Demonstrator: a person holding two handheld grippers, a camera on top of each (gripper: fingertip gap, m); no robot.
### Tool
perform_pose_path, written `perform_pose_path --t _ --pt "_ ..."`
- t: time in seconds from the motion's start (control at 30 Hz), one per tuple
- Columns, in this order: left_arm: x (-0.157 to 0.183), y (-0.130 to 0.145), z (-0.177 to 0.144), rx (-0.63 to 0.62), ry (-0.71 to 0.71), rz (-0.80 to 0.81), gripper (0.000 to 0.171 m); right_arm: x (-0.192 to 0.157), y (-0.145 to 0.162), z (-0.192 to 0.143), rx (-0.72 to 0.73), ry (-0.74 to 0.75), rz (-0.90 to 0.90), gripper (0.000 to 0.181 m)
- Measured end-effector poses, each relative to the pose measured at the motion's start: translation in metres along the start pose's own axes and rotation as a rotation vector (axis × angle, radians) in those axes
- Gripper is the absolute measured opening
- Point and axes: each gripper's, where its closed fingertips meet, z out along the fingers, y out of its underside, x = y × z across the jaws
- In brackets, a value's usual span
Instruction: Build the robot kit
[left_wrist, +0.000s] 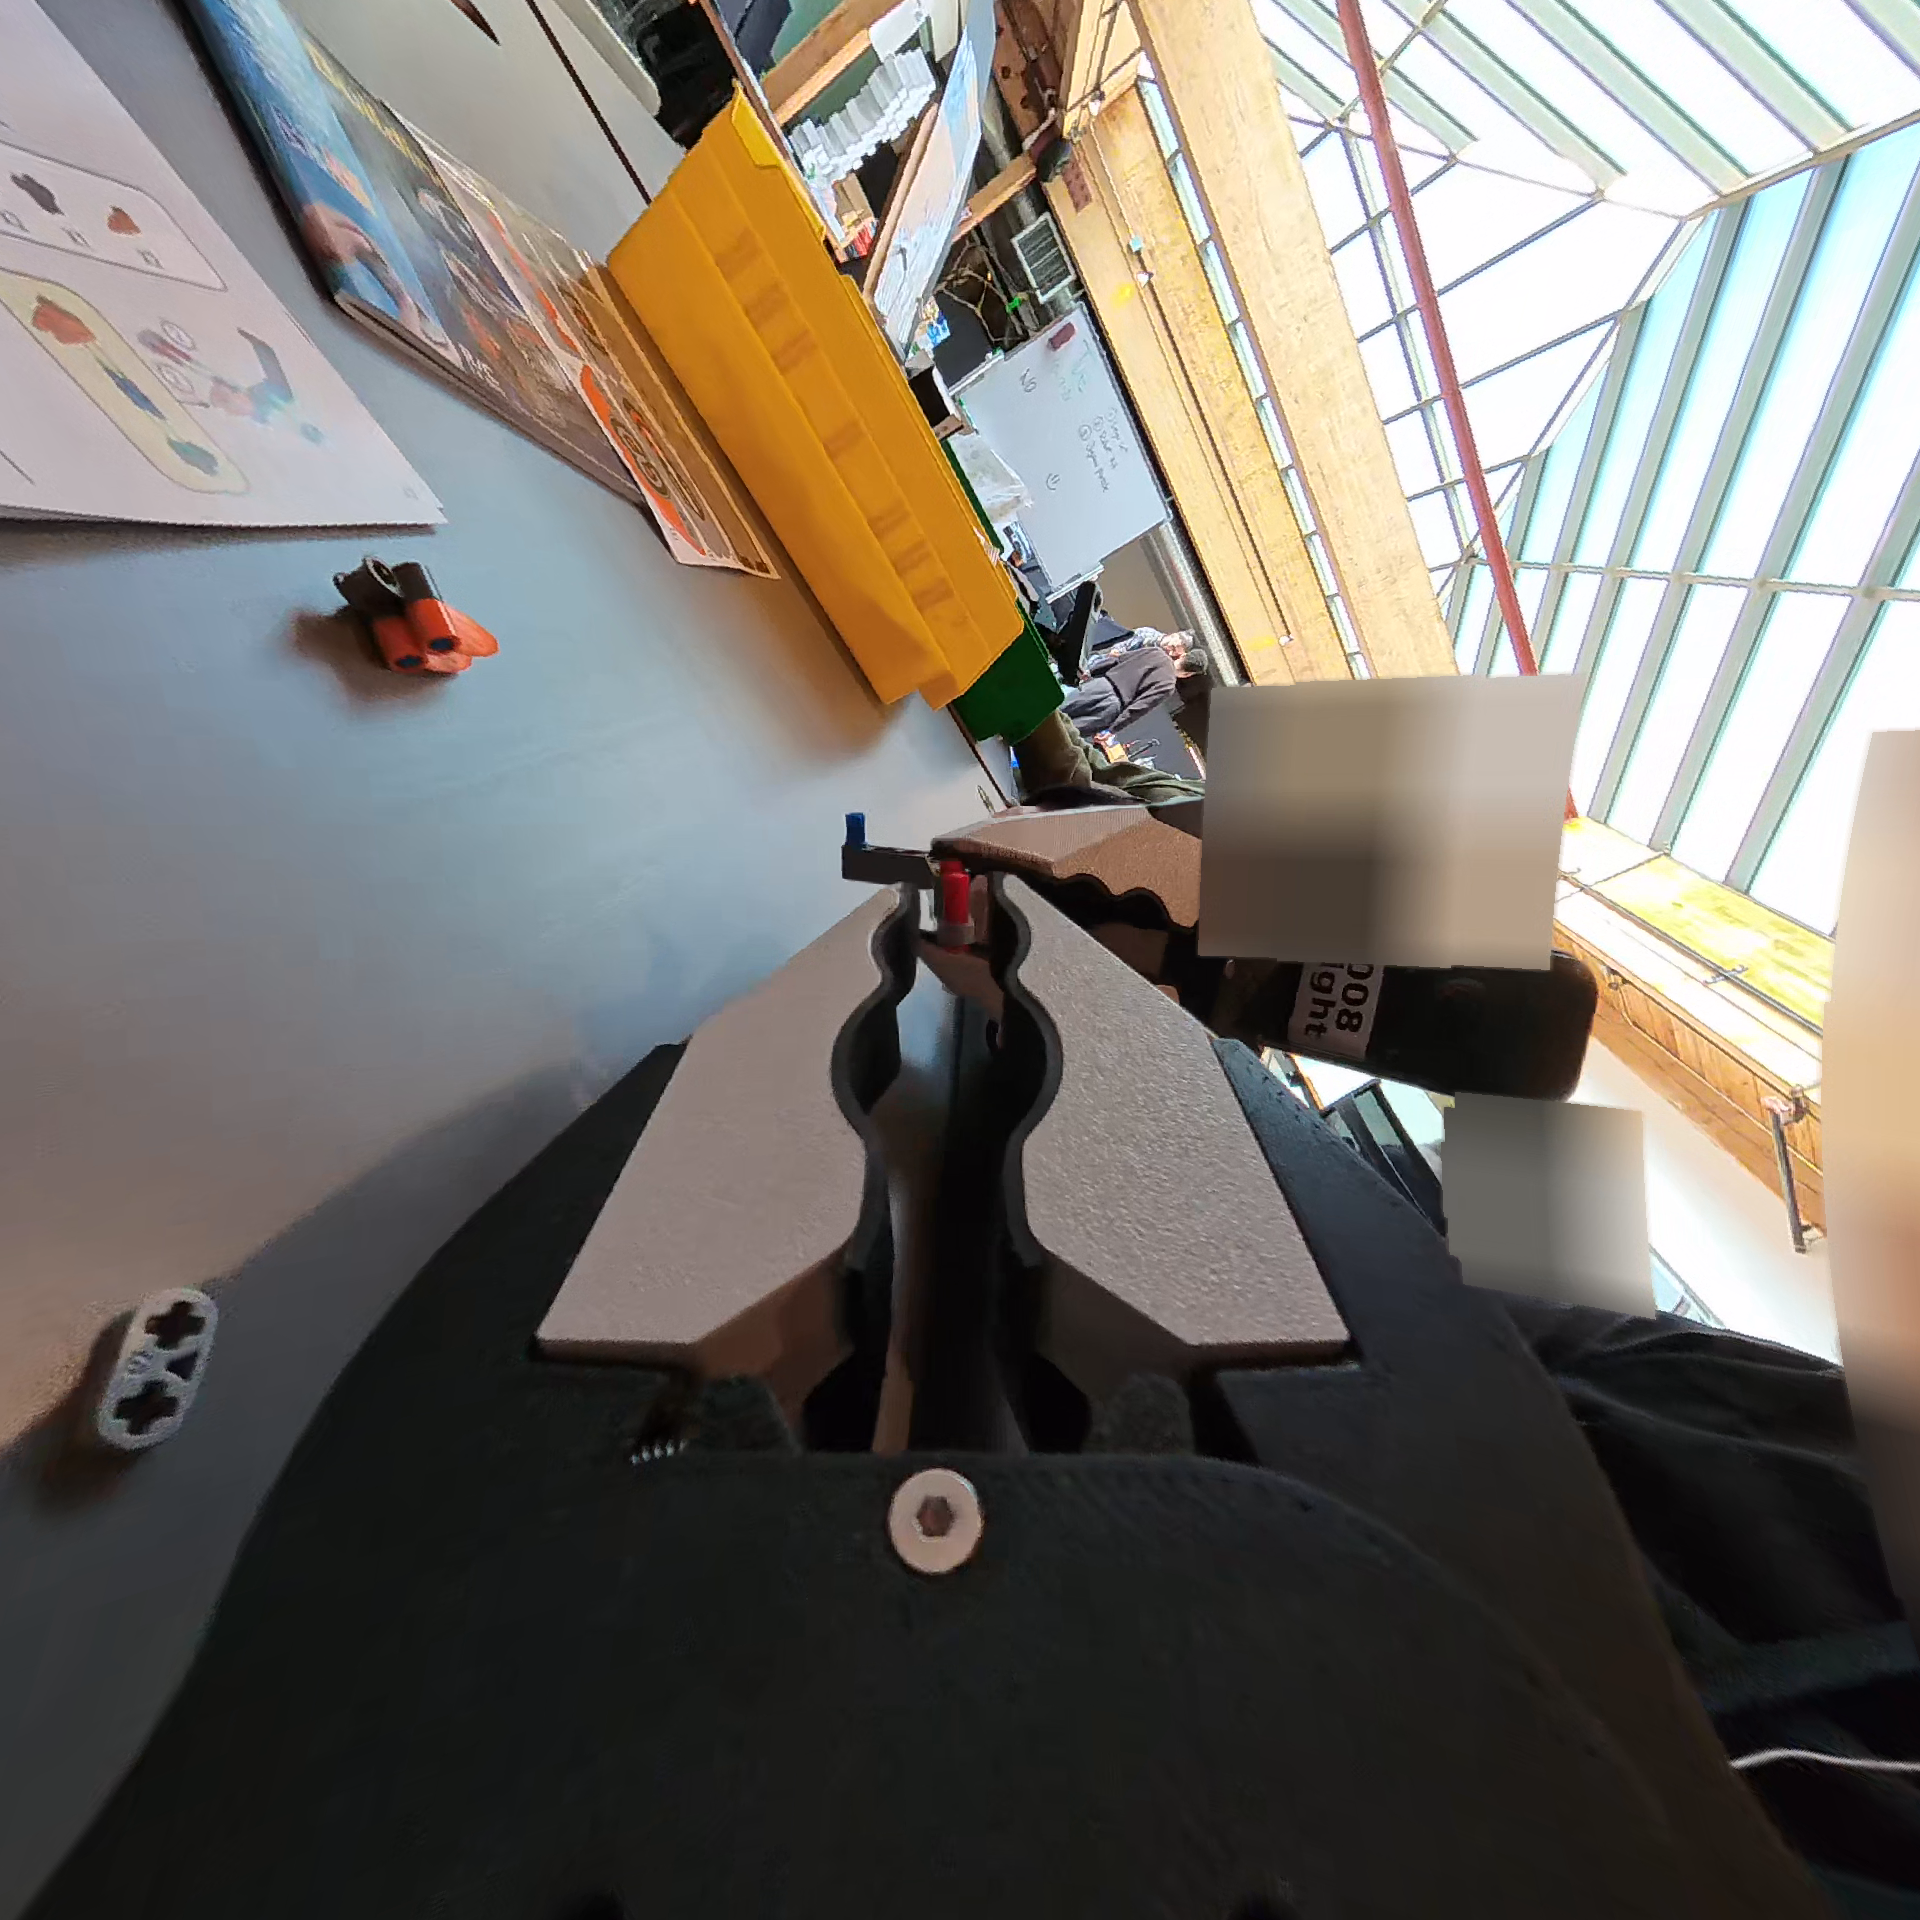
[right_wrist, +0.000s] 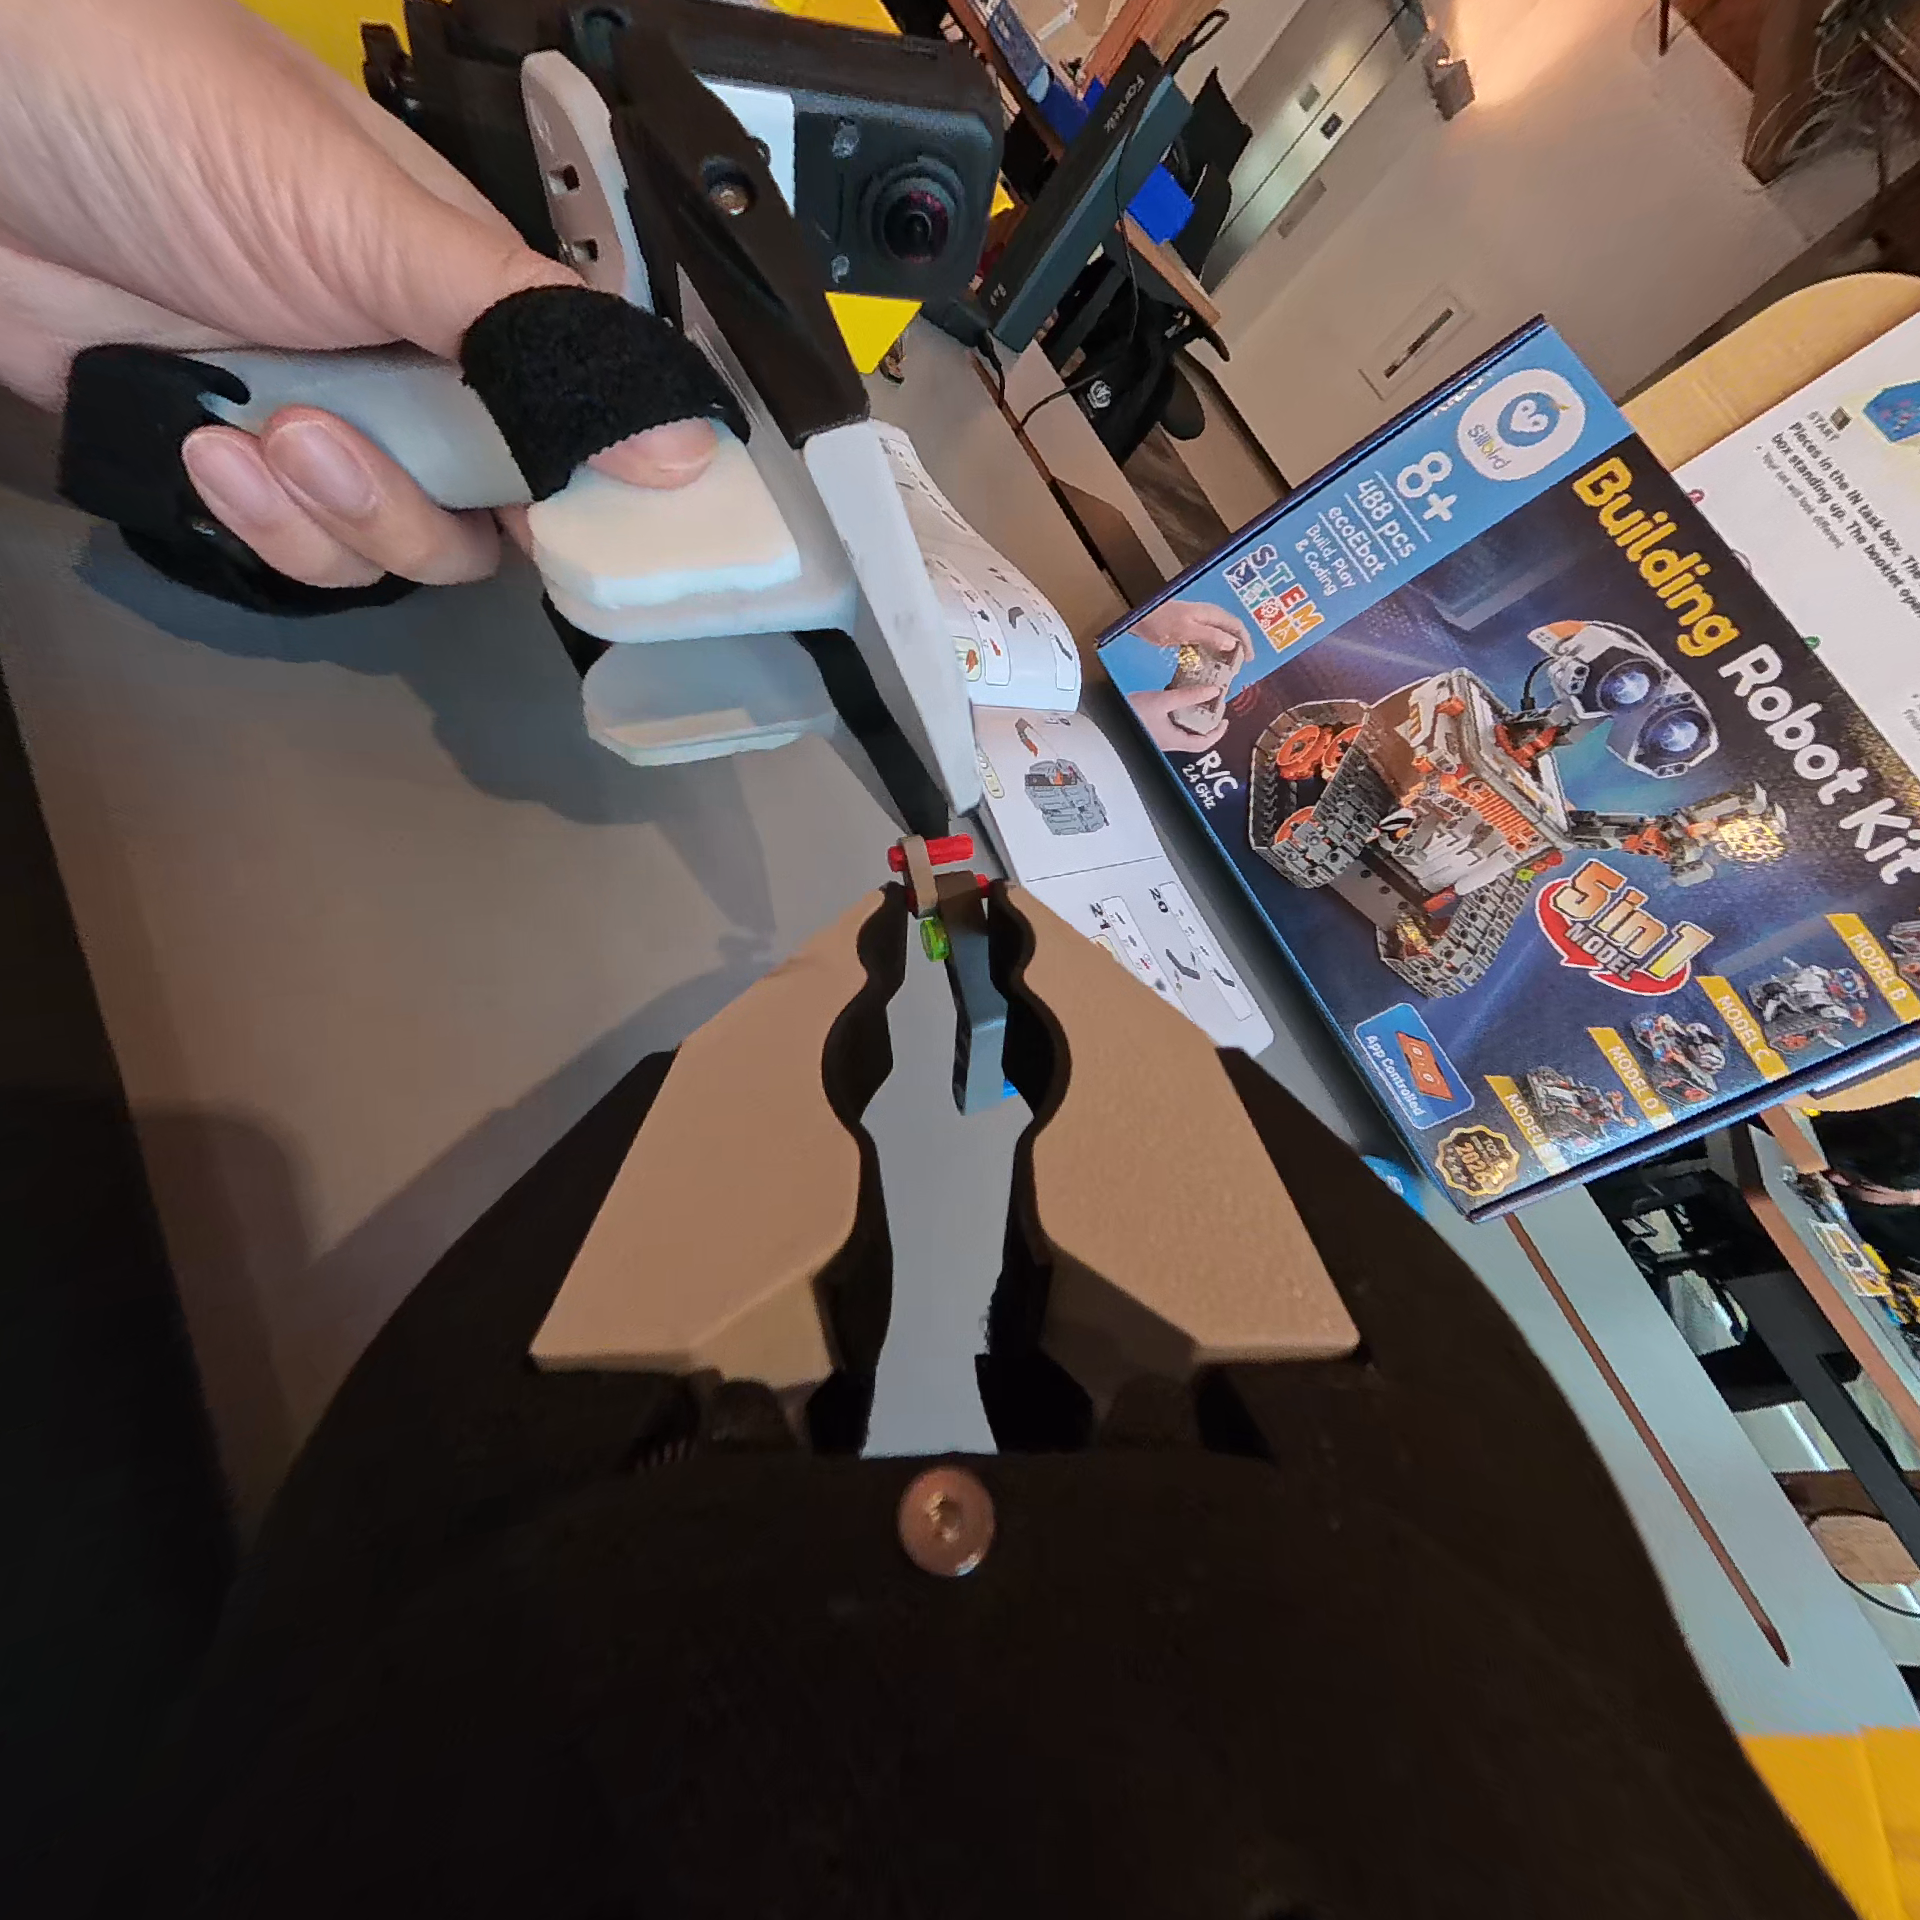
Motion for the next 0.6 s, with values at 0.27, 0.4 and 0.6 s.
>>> perform_pose_path --t 0.27,0.4,0.6 --pt "-0.008 0.011 0.004 -0.065 -0.047 0.012 0.011 -0.001 0.005 0.002 -0.029 -0.007 -0.015 0.015" --pt "-0.011 0.014 0.004 -0.082 -0.096 0.066 0.005 -0.005 0.010 0.005 -0.059 -0.023 -0.025 0.015" --pt "-0.012 0.014 0.004 -0.074 -0.124 0.095 0.005 -0.004 0.012 0.006 -0.064 -0.036 0.065 0.017"
